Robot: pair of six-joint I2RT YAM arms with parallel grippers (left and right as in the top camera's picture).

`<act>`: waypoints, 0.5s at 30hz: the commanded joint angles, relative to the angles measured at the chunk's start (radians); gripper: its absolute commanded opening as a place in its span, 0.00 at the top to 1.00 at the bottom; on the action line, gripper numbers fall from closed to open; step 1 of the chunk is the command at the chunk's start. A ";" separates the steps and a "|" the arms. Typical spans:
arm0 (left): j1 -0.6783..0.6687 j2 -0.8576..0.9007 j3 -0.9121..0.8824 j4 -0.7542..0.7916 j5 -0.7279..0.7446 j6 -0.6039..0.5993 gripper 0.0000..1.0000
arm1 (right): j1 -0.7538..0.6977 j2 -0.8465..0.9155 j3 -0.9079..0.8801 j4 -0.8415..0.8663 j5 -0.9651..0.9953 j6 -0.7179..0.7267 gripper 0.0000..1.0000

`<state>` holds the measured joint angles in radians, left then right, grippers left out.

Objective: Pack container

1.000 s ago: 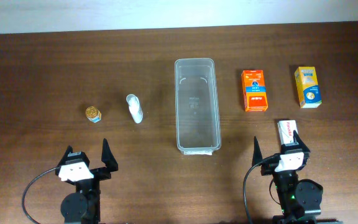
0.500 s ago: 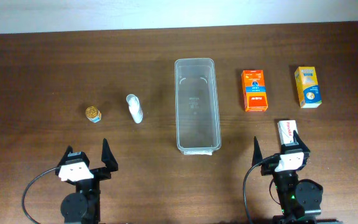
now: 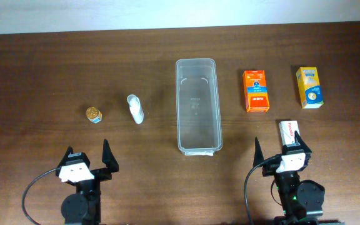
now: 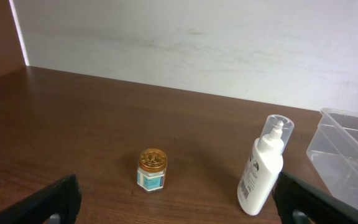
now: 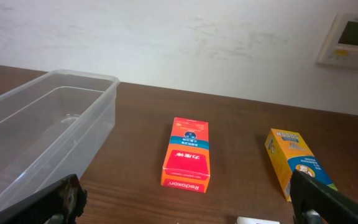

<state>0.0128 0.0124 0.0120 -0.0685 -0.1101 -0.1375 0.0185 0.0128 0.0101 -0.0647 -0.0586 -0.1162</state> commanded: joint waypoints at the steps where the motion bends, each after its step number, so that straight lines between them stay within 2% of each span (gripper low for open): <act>1: 0.003 -0.007 -0.003 -0.001 -0.011 0.016 0.01 | 0.001 -0.010 -0.005 0.016 -0.045 -0.003 0.02; 4: 0.003 -0.007 -0.003 -0.001 -0.011 0.016 0.01 | 0.001 -0.010 -0.005 0.062 -0.088 -0.003 0.02; 10: 0.003 -0.007 -0.003 -0.001 -0.011 0.016 0.01 | 0.001 -0.009 0.004 0.282 -0.132 -0.004 0.02; 15: 0.003 -0.007 -0.003 -0.001 -0.011 0.016 0.01 | 0.001 0.018 0.097 0.288 -0.104 -0.008 0.02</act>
<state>0.0128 0.0128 0.0120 -0.0685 -0.1101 -0.1375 0.0185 0.0143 0.0254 0.2153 -0.1635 -0.1162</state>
